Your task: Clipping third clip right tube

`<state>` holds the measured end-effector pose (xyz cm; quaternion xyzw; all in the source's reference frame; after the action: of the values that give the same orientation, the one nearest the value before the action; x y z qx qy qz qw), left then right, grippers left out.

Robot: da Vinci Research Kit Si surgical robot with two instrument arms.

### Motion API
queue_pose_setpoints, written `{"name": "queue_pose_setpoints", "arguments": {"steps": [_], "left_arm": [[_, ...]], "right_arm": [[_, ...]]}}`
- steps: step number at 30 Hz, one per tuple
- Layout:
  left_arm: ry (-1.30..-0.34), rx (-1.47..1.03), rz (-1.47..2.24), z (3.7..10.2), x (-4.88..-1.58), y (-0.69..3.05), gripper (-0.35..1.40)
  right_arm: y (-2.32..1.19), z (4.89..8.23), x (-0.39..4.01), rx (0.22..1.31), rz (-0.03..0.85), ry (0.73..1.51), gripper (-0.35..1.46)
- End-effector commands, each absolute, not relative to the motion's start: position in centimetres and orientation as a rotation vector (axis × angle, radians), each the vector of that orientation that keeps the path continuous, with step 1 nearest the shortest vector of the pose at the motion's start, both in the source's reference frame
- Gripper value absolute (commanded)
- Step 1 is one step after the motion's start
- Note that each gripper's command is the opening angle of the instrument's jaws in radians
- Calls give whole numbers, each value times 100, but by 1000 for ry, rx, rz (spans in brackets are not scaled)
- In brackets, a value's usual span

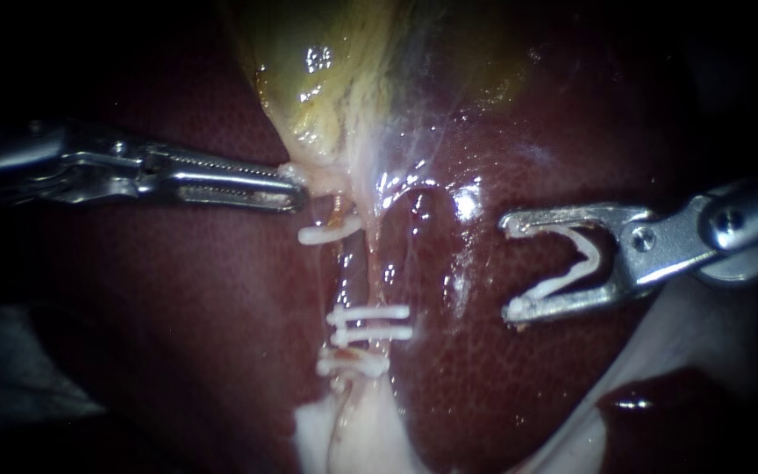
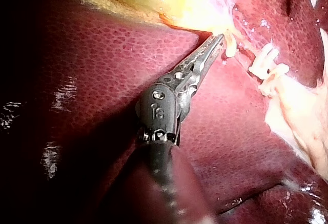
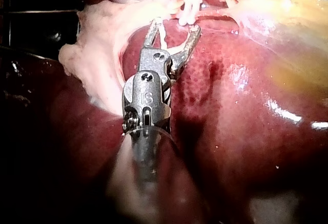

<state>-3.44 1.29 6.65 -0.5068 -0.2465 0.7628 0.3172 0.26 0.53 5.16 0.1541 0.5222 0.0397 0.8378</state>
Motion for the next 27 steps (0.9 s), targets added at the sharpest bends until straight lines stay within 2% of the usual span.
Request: {"name": "queue_pose_setpoints", "arguments": {"steps": [1,4,13,21,27], "left_arm": [[-653,-1336,2007,661,-341,129,-35],[-664,-1342,1998,643,-329,133,-35],[-616,-1386,1977,594,-299,150,-35],[-605,-1386,1975,594,-304,146,-35],[-599,-1384,1975,594,-309,142,-35]], "right_arm": [[53,515,26,326,84,1105,50],[54,516,26,326,84,1105,50],[54,516,27,328,83,1106,50],[49,526,42,328,82,1113,50],[45,553,62,350,112,1108,50]]}}
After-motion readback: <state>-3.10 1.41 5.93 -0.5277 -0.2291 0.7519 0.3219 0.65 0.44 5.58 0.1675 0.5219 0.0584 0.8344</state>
